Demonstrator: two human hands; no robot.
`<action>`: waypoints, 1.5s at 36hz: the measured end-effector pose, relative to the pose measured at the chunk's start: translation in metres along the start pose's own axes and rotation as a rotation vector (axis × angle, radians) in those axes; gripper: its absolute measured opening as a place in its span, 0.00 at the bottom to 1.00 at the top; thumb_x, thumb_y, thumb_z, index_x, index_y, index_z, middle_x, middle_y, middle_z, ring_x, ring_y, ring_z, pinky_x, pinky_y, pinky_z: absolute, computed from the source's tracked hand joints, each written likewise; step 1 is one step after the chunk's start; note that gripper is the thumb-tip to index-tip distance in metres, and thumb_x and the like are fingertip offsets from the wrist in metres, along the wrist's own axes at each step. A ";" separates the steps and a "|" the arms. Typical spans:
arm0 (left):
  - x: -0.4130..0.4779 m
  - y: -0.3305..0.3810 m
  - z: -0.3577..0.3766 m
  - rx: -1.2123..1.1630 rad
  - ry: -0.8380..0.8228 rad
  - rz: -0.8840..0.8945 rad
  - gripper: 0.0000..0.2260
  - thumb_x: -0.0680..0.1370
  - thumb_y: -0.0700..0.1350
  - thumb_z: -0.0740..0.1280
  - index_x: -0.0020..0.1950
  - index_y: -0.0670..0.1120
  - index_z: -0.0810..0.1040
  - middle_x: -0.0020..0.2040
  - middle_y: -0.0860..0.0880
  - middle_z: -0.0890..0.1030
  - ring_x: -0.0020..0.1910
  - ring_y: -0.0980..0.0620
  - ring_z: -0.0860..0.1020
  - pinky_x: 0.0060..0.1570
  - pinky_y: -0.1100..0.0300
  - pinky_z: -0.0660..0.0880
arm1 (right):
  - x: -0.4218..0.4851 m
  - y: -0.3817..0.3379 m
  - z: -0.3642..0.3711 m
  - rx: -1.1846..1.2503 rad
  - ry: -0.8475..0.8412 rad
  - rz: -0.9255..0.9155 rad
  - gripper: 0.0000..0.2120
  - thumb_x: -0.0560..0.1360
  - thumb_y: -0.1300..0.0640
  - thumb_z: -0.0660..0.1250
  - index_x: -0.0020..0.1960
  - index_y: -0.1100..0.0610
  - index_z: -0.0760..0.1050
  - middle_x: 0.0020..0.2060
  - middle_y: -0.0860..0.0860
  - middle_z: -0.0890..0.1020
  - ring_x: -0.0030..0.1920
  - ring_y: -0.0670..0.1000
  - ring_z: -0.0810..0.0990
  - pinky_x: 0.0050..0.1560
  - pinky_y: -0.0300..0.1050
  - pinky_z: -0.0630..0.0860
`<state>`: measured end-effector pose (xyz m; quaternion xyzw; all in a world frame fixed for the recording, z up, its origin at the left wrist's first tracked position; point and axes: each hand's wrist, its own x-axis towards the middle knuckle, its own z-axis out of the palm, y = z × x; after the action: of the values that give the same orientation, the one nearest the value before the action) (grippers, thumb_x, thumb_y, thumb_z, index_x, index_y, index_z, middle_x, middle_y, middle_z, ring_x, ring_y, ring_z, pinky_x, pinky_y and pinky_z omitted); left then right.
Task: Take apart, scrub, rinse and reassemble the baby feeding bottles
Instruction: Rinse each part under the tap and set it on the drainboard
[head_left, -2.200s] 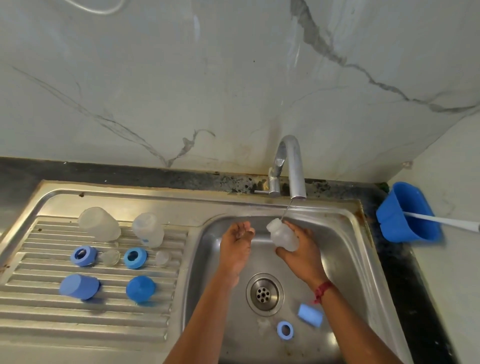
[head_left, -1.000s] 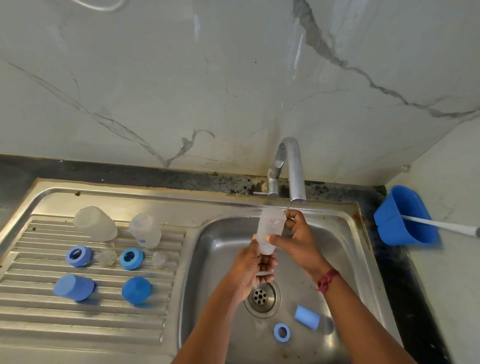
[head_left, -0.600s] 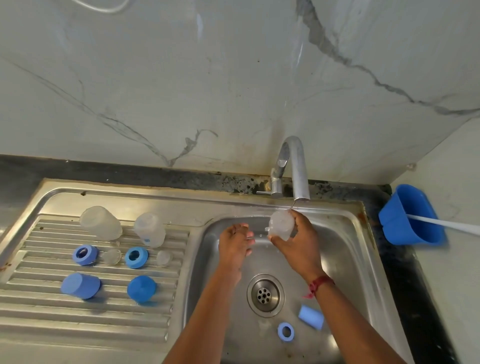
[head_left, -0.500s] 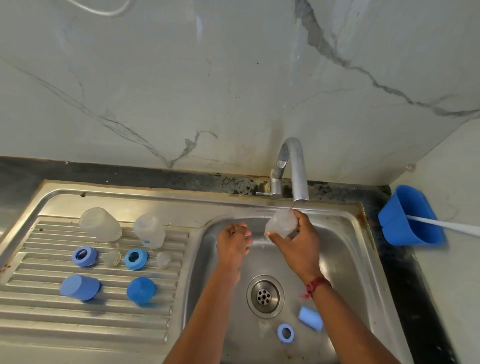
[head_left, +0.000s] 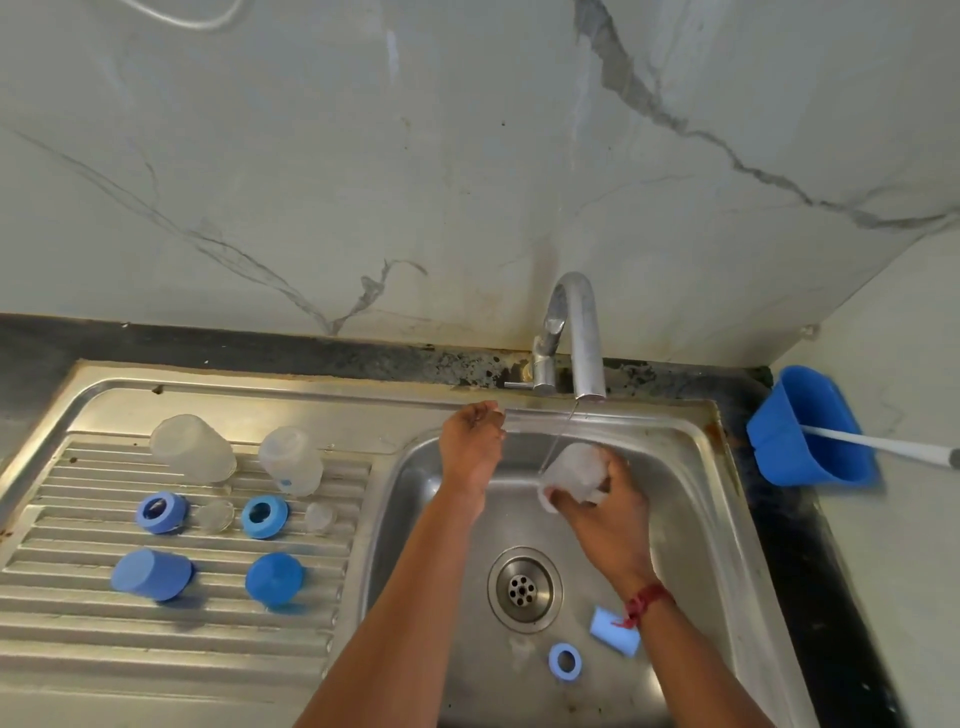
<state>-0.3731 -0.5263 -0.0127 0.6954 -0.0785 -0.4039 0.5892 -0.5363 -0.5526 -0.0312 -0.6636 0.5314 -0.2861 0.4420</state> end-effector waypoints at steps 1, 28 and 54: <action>-0.004 -0.003 -0.001 0.005 -0.004 -0.008 0.06 0.81 0.41 0.65 0.54 0.48 0.79 0.46 0.49 0.83 0.45 0.52 0.80 0.47 0.55 0.77 | -0.005 0.006 0.000 -0.015 -0.041 0.015 0.31 0.65 0.59 0.81 0.64 0.50 0.72 0.53 0.45 0.77 0.52 0.47 0.77 0.43 0.27 0.73; -0.116 -0.108 -0.074 0.407 -0.145 -0.041 0.21 0.65 0.34 0.76 0.53 0.50 0.79 0.40 0.54 0.80 0.37 0.57 0.78 0.47 0.60 0.80 | -0.095 0.015 -0.007 -0.014 -0.031 0.321 0.30 0.66 0.58 0.79 0.62 0.48 0.68 0.49 0.47 0.77 0.46 0.49 0.76 0.42 0.37 0.71; -0.163 -0.025 -0.143 0.097 0.186 0.153 0.14 0.75 0.40 0.71 0.42 0.61 0.82 0.42 0.52 0.85 0.45 0.48 0.82 0.47 0.48 0.78 | -0.134 -0.077 0.026 0.575 -0.316 0.205 0.15 0.74 0.60 0.73 0.59 0.51 0.76 0.54 0.55 0.83 0.50 0.56 0.84 0.43 0.48 0.80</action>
<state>-0.3966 -0.3152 0.0390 0.7496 -0.0957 -0.2873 0.5886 -0.5159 -0.4139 0.0379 -0.4912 0.4180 -0.2717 0.7142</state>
